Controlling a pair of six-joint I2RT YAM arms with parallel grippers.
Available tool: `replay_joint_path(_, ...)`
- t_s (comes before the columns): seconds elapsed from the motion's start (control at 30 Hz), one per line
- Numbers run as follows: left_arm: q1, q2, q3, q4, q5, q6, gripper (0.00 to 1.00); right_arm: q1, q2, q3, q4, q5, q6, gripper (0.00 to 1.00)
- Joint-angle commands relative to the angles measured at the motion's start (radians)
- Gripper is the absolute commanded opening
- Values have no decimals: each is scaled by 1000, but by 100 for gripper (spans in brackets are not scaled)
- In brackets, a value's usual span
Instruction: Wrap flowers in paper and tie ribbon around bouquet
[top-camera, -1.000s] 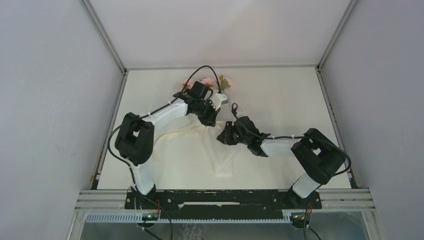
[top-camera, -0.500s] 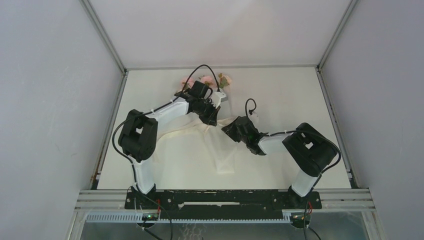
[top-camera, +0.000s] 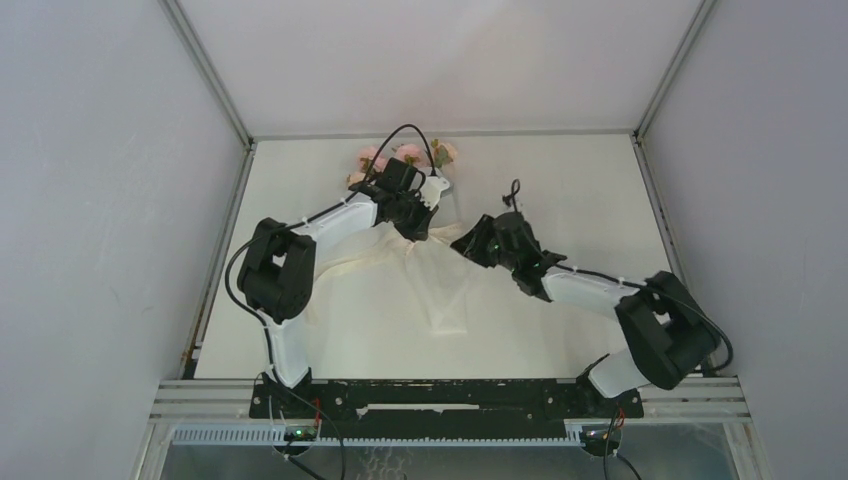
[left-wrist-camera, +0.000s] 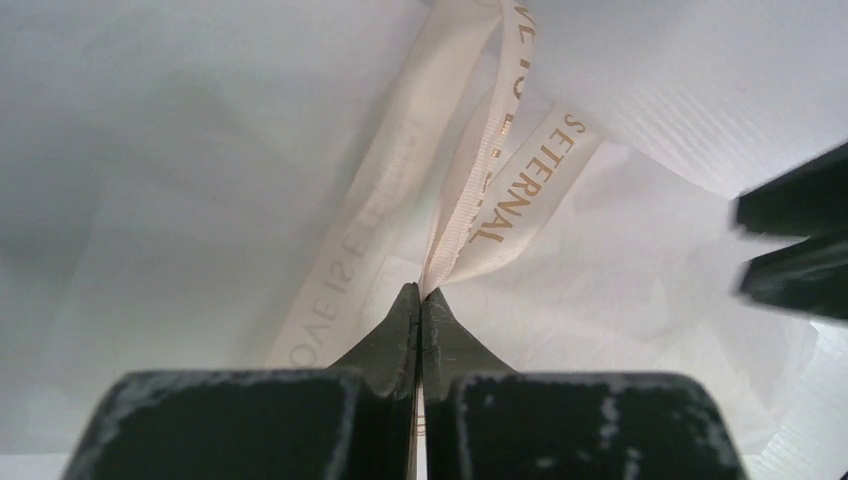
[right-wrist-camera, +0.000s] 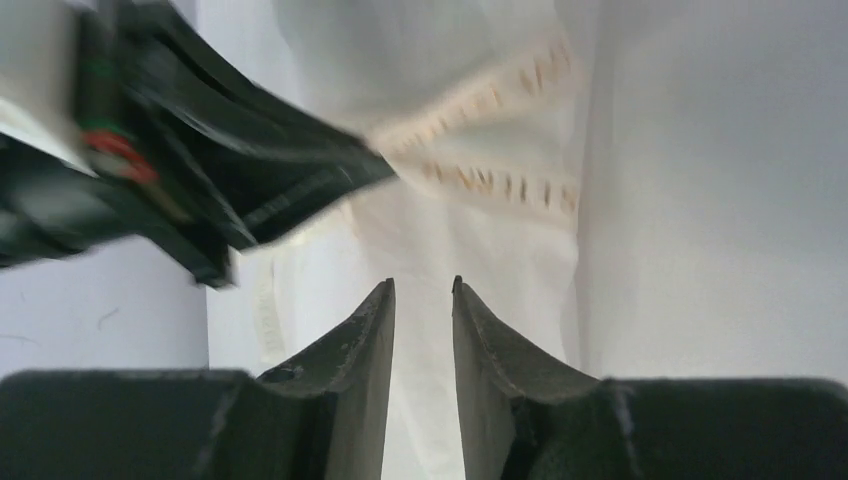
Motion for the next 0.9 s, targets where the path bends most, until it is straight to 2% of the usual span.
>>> replay_joint_path(0.0,4,-52,30,26,51,22,0,-138,-85,112,-137,-178,-286,37)
replay_joint_path(0.17,3,-70,30,24,60,32,0,-214,90,313,-261,-288,-399,50)
replay_joint_path(0.47,3,-72,29,10,72,38,0,-219,305,524,-380,-349,-430,51)
replay_joint_path(0.53,3,-78,35,0,80,38,0,-203,342,566,-430,-367,-451,46)
replay_joint_path(0.67,3,-100,62,-44,125,25,0,-192,371,565,-471,-438,-449,17)
replay_joint_path(0.73,2,-117,71,-60,148,18,0,-193,367,543,-463,-481,-442,6)
replay_joint_path(0.87,-7,-148,74,-94,186,31,0,-192,369,535,-438,-627,-450,1)
